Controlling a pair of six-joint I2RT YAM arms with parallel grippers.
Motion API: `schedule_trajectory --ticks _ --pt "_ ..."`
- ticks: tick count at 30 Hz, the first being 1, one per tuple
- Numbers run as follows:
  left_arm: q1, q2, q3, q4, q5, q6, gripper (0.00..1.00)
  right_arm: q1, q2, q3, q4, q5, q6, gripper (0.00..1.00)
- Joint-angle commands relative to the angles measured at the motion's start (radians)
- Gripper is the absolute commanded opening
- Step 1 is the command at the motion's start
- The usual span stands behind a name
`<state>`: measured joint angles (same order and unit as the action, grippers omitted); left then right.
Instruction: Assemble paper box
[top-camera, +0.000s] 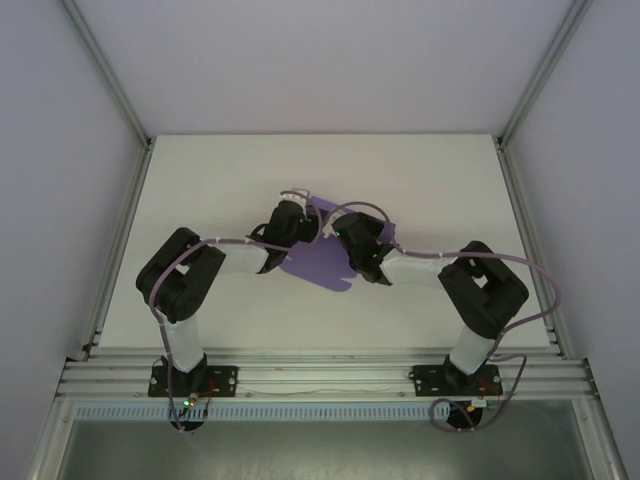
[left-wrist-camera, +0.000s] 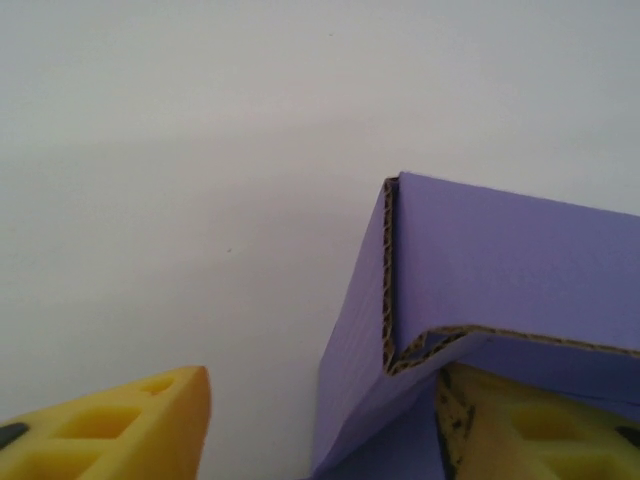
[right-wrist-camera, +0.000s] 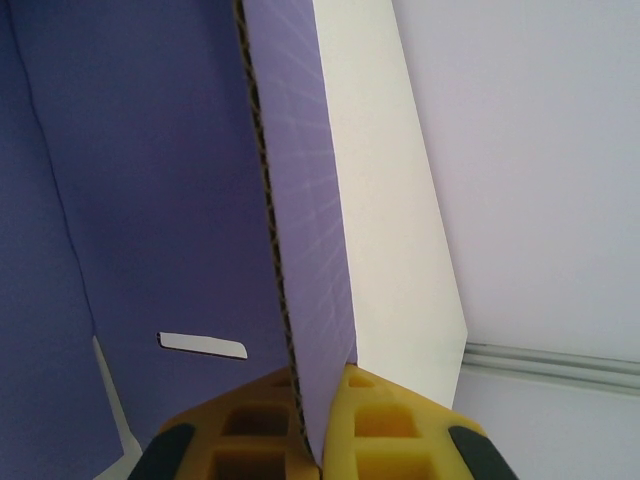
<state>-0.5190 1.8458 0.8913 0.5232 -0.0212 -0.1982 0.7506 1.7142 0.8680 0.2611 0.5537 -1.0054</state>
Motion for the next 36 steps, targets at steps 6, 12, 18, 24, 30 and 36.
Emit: schedule_trajectory --ticks 6,12,18,24,30,36 --pt "0.043 0.056 0.072 0.056 0.183 0.037 0.50 -0.012 0.035 -0.012 -0.184 -0.077 0.005 0.00" --pt "0.049 0.114 0.148 -0.033 0.165 -0.003 0.41 -0.018 0.035 0.004 -0.200 -0.090 0.004 0.00" --pt "0.049 0.188 0.186 0.029 0.325 -0.051 0.40 -0.024 0.048 0.018 -0.210 -0.120 0.007 0.00" --pt "0.049 0.227 0.215 0.024 0.378 -0.038 0.14 -0.050 0.038 0.024 -0.210 -0.162 0.009 0.00" --pt "0.040 0.189 0.224 -0.067 0.118 -0.093 0.00 -0.056 0.043 0.033 -0.207 -0.147 0.004 0.00" --pt "-0.006 0.251 0.385 -0.460 -0.288 -0.331 0.00 -0.055 0.036 0.060 -0.227 -0.130 0.056 0.00"
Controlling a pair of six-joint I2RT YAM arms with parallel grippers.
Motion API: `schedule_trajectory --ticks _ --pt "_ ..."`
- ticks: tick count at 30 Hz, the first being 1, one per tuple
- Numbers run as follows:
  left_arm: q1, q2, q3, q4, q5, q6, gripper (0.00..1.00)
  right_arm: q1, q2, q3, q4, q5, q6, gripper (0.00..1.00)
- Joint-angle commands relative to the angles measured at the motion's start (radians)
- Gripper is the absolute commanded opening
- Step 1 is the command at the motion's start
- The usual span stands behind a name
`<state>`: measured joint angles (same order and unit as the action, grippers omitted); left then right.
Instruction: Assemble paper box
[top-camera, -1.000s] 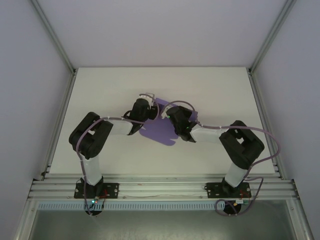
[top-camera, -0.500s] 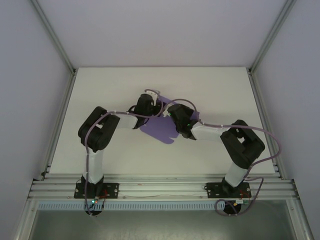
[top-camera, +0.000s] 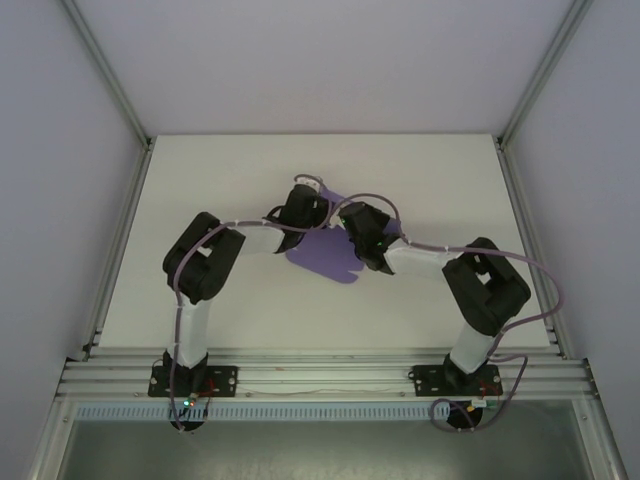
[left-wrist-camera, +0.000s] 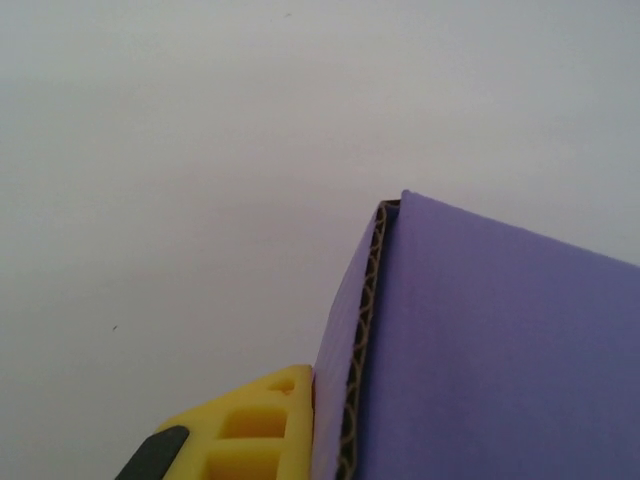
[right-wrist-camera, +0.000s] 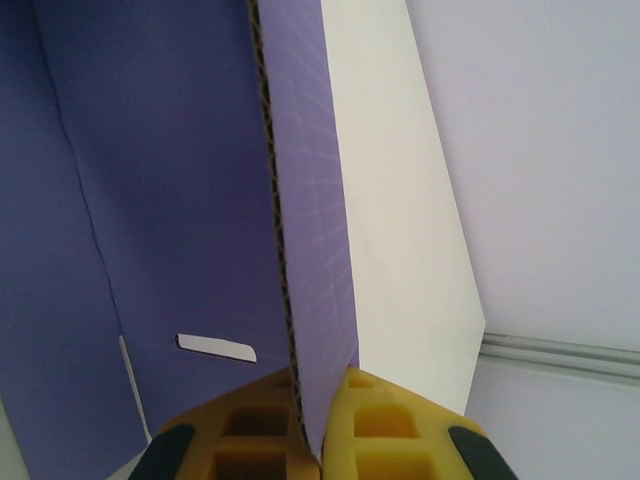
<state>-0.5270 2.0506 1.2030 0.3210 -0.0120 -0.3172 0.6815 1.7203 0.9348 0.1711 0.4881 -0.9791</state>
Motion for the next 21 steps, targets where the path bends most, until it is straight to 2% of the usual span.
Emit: schedule_trajectory --ticks 1,3,8,12,14,16,17,18,19,21 --pt "-0.004 0.060 0.099 -0.318 -0.341 -0.228 0.00 0.014 0.028 -0.010 -0.133 -0.053 0.030 0.00" --pt "-0.006 0.081 0.109 -0.378 -0.374 -0.305 0.00 0.013 0.027 -0.014 -0.131 -0.041 0.033 0.00" --pt "-0.010 0.070 0.050 -0.365 -0.444 -0.350 0.00 0.013 0.018 -0.019 -0.129 -0.031 0.053 0.00" --pt "-0.013 0.072 0.075 -0.447 -0.518 -0.376 0.00 0.014 0.014 -0.021 -0.118 -0.029 0.061 0.00" --pt "-0.013 0.059 0.067 -0.414 -0.457 -0.323 0.00 0.014 0.015 -0.020 -0.113 -0.028 0.056 0.00" --pt "-0.014 0.017 0.006 -0.279 -0.354 -0.246 0.00 0.013 0.017 -0.020 -0.111 -0.032 0.052 0.00" --pt "-0.014 -0.008 -0.042 -0.176 -0.291 -0.182 0.10 0.013 0.019 -0.020 -0.109 -0.034 0.048 0.00" --pt "-0.013 -0.028 -0.070 -0.123 -0.273 -0.156 0.23 0.013 0.023 -0.020 -0.108 -0.035 0.046 0.00" --pt "-0.011 -0.043 -0.090 -0.089 -0.251 -0.140 0.32 0.015 0.024 -0.019 -0.105 -0.036 0.044 0.00" --pt "-0.005 -0.066 -0.117 -0.037 -0.201 -0.096 0.41 0.014 0.025 -0.019 -0.104 -0.041 0.042 0.00"
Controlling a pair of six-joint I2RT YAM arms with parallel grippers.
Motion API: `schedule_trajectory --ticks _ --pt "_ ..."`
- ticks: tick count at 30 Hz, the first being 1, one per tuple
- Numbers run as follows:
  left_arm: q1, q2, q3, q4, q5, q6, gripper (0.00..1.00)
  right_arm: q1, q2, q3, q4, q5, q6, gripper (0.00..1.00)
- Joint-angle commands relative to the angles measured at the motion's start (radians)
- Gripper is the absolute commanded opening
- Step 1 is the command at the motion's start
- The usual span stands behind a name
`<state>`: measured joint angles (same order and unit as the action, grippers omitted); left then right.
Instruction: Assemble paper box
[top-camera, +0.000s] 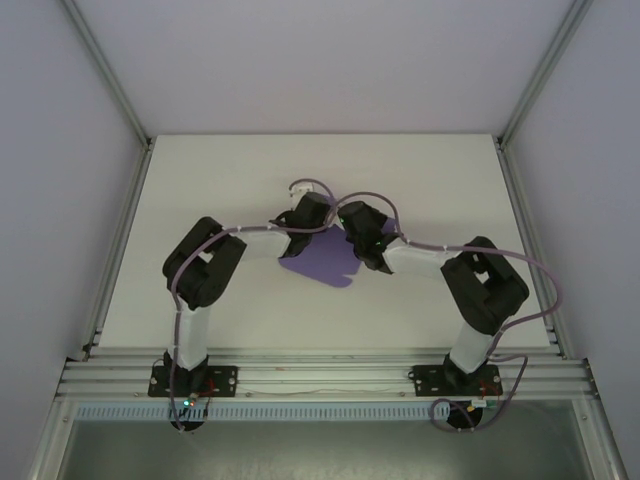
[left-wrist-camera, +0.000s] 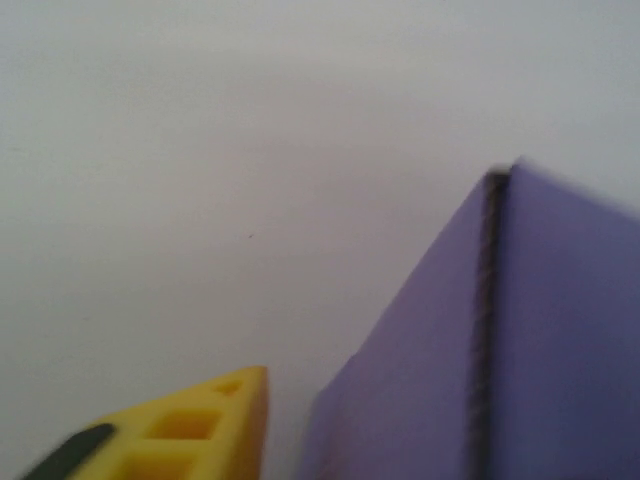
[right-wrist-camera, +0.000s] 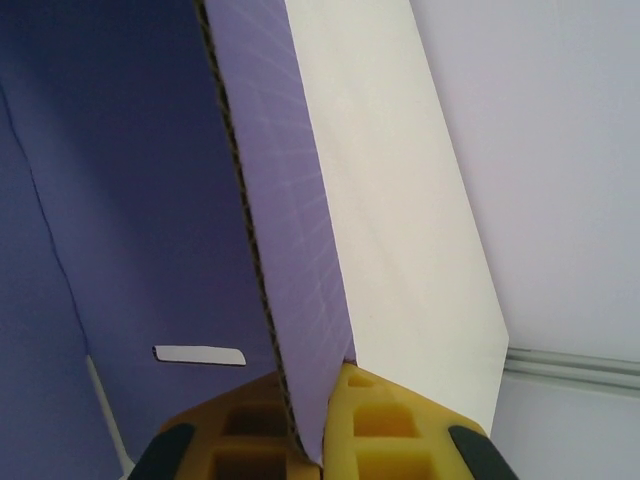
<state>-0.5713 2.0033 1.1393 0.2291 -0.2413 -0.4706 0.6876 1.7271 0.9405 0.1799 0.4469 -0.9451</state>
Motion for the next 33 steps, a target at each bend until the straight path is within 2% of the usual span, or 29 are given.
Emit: schedule_trajectory --ticks 1,7,12,15,16,17,21,25,26,28,29,30,31,33 --pt "0.043 -0.024 -0.059 0.063 0.060 0.067 0.45 0.008 0.019 -0.025 -0.112 -0.004 0.010 0.00" --pt "0.070 -0.042 -0.078 0.115 0.230 0.113 0.49 0.007 0.020 -0.031 -0.114 -0.010 0.004 0.00" --pt "0.071 -0.063 -0.080 0.141 0.251 0.151 0.54 0.007 0.023 -0.032 -0.123 -0.008 0.000 0.00" --pt "0.070 -0.058 -0.034 0.084 0.240 0.193 0.55 0.007 0.022 -0.030 -0.124 -0.014 0.000 0.00" --pt "0.070 -0.053 -0.015 0.061 0.238 0.198 0.53 0.007 0.022 -0.030 -0.126 -0.016 0.000 0.00" --pt "0.070 -0.045 -0.001 0.047 0.225 0.204 0.46 0.007 0.020 -0.030 -0.126 -0.017 0.002 0.00" --pt "0.076 -0.001 0.049 -0.015 0.137 0.163 0.00 0.009 0.020 -0.032 -0.126 -0.009 0.000 0.00" --pt "0.079 0.051 0.121 -0.161 -0.030 0.055 0.00 0.008 0.012 -0.038 -0.132 -0.005 0.009 0.00" --pt "0.079 0.050 0.118 -0.162 -0.024 0.047 0.00 0.008 0.012 -0.041 -0.119 0.004 0.013 0.00" --pt "0.077 0.028 0.062 -0.062 0.058 0.091 0.00 0.008 0.012 -0.046 -0.064 0.038 0.021 0.00" --pt "0.077 0.016 0.038 -0.026 0.091 0.098 0.00 0.008 0.011 -0.044 -0.036 0.060 0.029 0.02" --pt "0.077 0.006 0.022 -0.011 0.106 0.104 0.00 0.006 0.003 -0.036 -0.021 0.079 0.046 0.18" --pt "0.078 -0.002 0.018 -0.015 0.105 0.106 0.00 0.007 -0.014 -0.028 -0.013 0.085 0.068 0.38" --pt "0.085 -0.019 0.020 -0.034 0.108 0.104 0.00 0.004 -0.065 -0.026 -0.006 0.077 0.110 0.64"
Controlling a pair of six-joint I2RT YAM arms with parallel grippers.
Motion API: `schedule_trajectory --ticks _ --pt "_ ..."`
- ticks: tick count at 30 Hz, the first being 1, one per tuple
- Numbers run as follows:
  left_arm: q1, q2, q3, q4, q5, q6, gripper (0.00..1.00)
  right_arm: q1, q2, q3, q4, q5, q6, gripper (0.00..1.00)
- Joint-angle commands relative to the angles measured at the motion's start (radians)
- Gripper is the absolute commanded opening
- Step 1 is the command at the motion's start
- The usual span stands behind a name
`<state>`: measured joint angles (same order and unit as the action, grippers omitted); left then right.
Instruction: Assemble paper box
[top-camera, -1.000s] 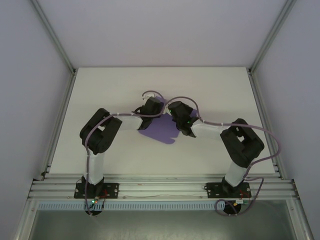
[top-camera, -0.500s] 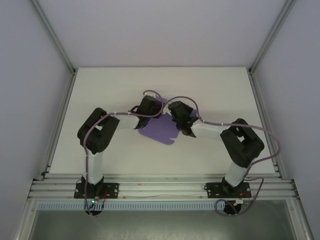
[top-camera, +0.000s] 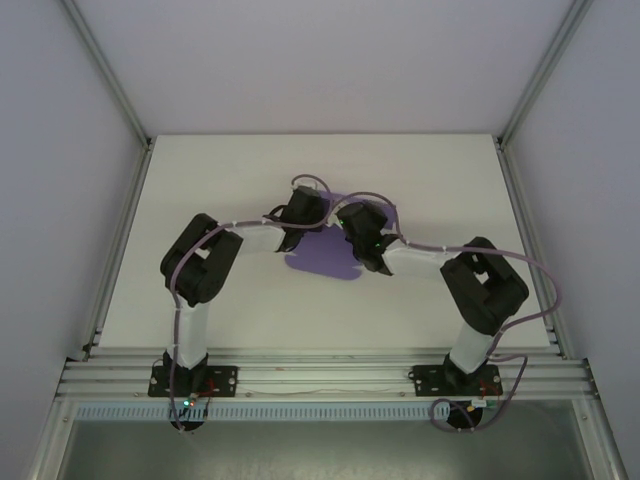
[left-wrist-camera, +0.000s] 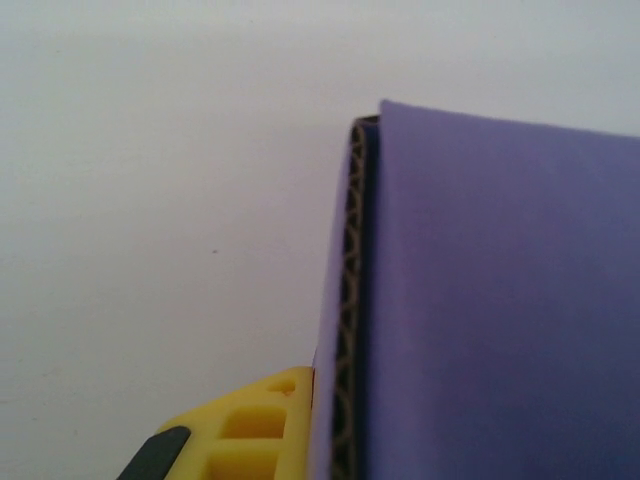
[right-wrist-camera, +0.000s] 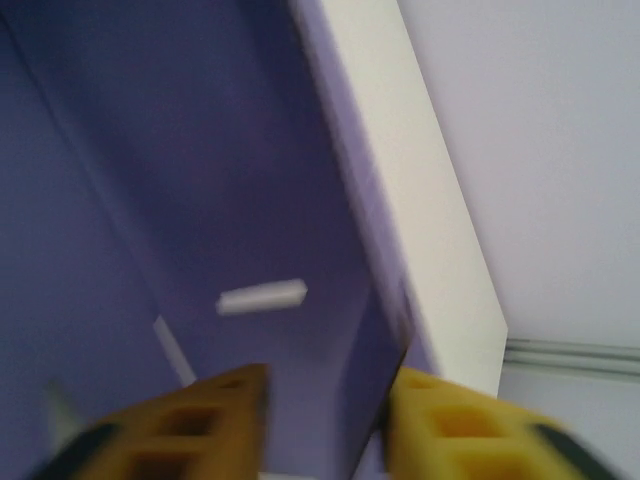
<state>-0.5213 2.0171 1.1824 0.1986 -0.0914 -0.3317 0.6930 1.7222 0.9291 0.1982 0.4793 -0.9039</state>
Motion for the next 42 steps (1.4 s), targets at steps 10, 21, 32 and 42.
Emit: schedule_trajectory --ticks 10,21,32,42 --pt "0.156 -0.227 -0.185 0.213 0.407 -0.104 0.00 -0.232 -0.556 -0.126 -0.275 -0.484 0.572 1.00" --pt "0.157 -0.320 -0.179 0.172 0.689 -0.021 0.00 -0.322 -0.552 -0.039 -0.298 -1.006 0.684 0.91" --pt "0.143 -0.298 -0.150 0.116 0.699 0.008 0.00 -0.320 -0.508 -0.034 -0.206 -1.003 0.790 0.70" --pt "0.125 -0.263 -0.127 0.123 0.721 -0.014 0.00 -0.315 -0.493 -0.065 -0.126 -1.051 0.849 0.36"
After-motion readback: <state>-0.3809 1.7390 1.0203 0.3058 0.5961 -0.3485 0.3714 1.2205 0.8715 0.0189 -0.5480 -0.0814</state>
